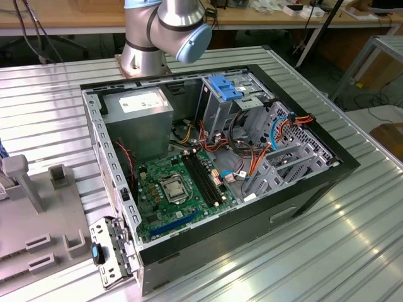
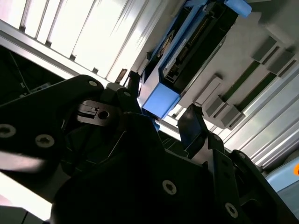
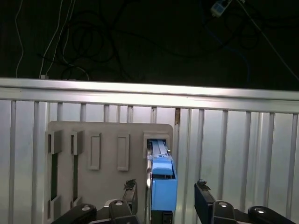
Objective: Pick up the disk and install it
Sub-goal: 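Pick up the disk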
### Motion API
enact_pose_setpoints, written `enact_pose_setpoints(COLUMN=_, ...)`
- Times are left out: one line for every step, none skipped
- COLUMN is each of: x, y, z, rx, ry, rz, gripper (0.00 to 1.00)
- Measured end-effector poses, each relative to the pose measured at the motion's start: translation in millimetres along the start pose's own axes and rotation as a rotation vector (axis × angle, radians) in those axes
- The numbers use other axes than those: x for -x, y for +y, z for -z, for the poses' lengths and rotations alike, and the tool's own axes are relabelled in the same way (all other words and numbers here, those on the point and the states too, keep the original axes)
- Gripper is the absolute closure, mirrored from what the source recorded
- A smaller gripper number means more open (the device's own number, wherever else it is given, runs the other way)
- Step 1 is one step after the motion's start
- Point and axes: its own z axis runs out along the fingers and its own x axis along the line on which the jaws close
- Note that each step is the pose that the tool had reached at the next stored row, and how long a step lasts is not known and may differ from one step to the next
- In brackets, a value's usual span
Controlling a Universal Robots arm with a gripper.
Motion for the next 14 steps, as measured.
enact_pose_setpoints(x=0.0, y=0.1, z=-2.6, rx=-0.0001, ry=0.0000, rz=0.000, gripper=0.40)
enact_pose_setpoints(x=-0.1, y=0.2, z=-3.7, rx=-0.0001, ry=0.0000, rz=0.000, gripper=0.40)
enact_pose_setpoints(x=-0.2, y=0.3, z=-4.6, rx=-0.0001, ry=0.0000, rz=0.000, gripper=0.40)
enact_pose_setpoints(x=-0.3, y=0.3, z=-5.6, rx=0.0000, ry=0.0000, rz=0.000, gripper=0.40)
enact_pose_setpoints(x=-0.3, y=0.4, z=-6.8, rx=-0.0001, ry=0.0000, rz=0.000, gripper=0.40)
enact_pose_setpoints(x=-0.3, y=0.5, z=-8.0, rx=-0.0001, ry=0.0000, rz=0.000, gripper=0.40)
enact_pose_setpoints(x=-0.3, y=0.5, z=-8.9, rx=-0.0001, ry=0.0000, rz=0.000, gripper=0.40)
enact_pose_setpoints(x=-0.5, y=0.5, z=-10.0, rx=0.0000, ry=0.0000, rz=0.000, gripper=0.40)
enact_pose_setpoints(x=-0.6, y=0.6, z=-11.0, rx=-0.0001, ry=0.0000, rz=0.000, gripper=0.40)
enact_pose_setpoints(x=-0.8, y=0.7, z=-12.7, rx=-0.0001, ry=0.0000, rz=0.000, gripper=0.40)
enact_pose_setpoints(x=-1.0, y=0.7, z=-14.9, rx=0.0000, ry=0.0000, rz=0.000, gripper=0.40)
enact_pose_setpoints(x=-1.4, y=0.8, z=-17.1, rx=0.0000, ry=0.0000, rz=0.000, gripper=0.40)
enact_pose_setpoints(x=-1.5, y=0.9, z=-18.4, rx=0.0001, ry=0.0000, rz=0.000, gripper=0.40)
enact_pose_setpoints(x=-1.7, y=0.9, z=-19.6, rx=0.0002, ry=0.0000, rz=0.000, gripper=0.40)
